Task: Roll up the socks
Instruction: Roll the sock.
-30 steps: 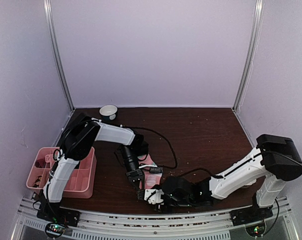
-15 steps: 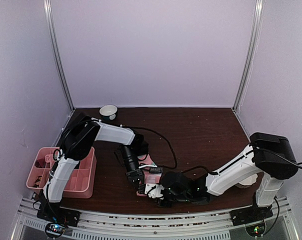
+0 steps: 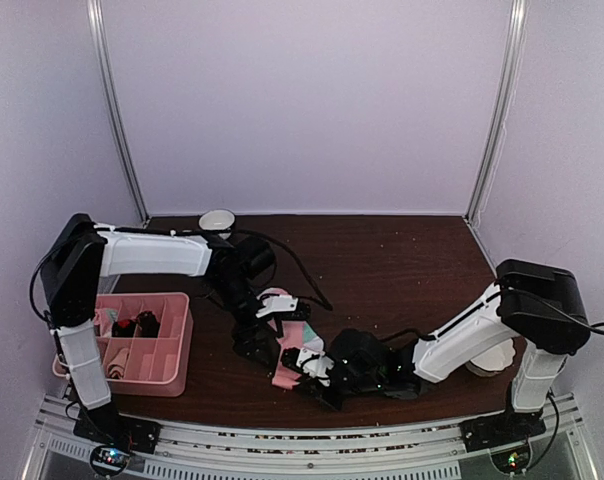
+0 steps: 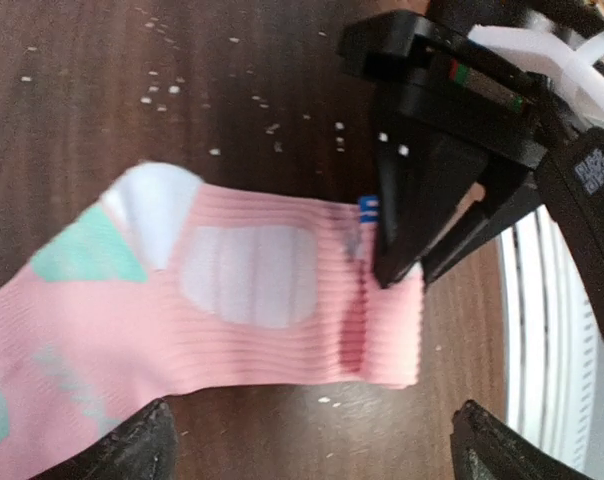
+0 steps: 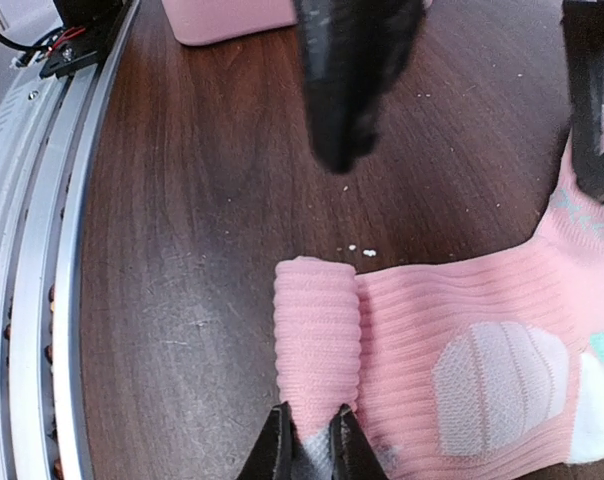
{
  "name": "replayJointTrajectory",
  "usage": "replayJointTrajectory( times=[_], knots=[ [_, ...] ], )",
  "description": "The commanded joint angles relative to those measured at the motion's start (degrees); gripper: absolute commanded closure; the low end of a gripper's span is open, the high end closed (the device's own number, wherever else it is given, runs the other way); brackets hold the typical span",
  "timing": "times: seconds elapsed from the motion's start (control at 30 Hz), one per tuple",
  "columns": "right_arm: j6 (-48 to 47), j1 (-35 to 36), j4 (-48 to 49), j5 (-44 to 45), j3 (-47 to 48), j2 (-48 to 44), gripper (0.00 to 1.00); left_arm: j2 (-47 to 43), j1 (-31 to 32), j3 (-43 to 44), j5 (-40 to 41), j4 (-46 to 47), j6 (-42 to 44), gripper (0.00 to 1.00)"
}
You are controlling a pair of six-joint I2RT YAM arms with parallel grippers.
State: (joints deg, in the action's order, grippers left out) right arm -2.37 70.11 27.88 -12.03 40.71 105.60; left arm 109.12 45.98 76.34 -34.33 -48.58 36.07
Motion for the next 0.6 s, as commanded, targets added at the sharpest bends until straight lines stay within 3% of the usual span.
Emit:
replayJointTrajectory(
  times=[0.0, 0.2, 0.27, 0.33, 0.37, 0.47, 0.57],
  knots=[
    [8.49, -1.36, -10.93, -8.94, -3.31, 4.14, 0.96, -7.52, -1.61, -5.11, 9.14, 15.44, -4.55, 0.02],
    [16.54, -6.59, -11.03, -18.7, -2.59, 6.66, 0.97, -16.38, -2.43, -8.05, 22.88, 22.45, -7.76, 0.02],
    [19.13, -8.08, -10.93, -21.36, -2.4, 7.76, 0.97, -20.18, -3.64, -11.35, 28.78, 29.21, -10.83, 0.02],
    [20.87, -9.26, -12.21, -23.41, -1.43, 9.17, 0.97, -19.64, -4.16, -13.58, 44.68, 35.9, -16.91, 0.02],
    [21.51, -9.81, -13.21, -24.07, -0.9, 9.93, 0.97, -18.65, -5.09, -12.17, 43.07, 33.61, -16.18, 0.02],
    [23.65, -11.47, -15.67, -25.3, 0.26, 12.0, 0.98, -16.78, -8.53, -9.83, 21.12, 22.48, -11.09, 0.02],
    [25.99, -12.99, -16.96, -24.84, 0.4, 12.64, 0.98, -18.56, -4.49, -15.65, 16.27, 23.39, -4.39, 0.04]
  ],
)
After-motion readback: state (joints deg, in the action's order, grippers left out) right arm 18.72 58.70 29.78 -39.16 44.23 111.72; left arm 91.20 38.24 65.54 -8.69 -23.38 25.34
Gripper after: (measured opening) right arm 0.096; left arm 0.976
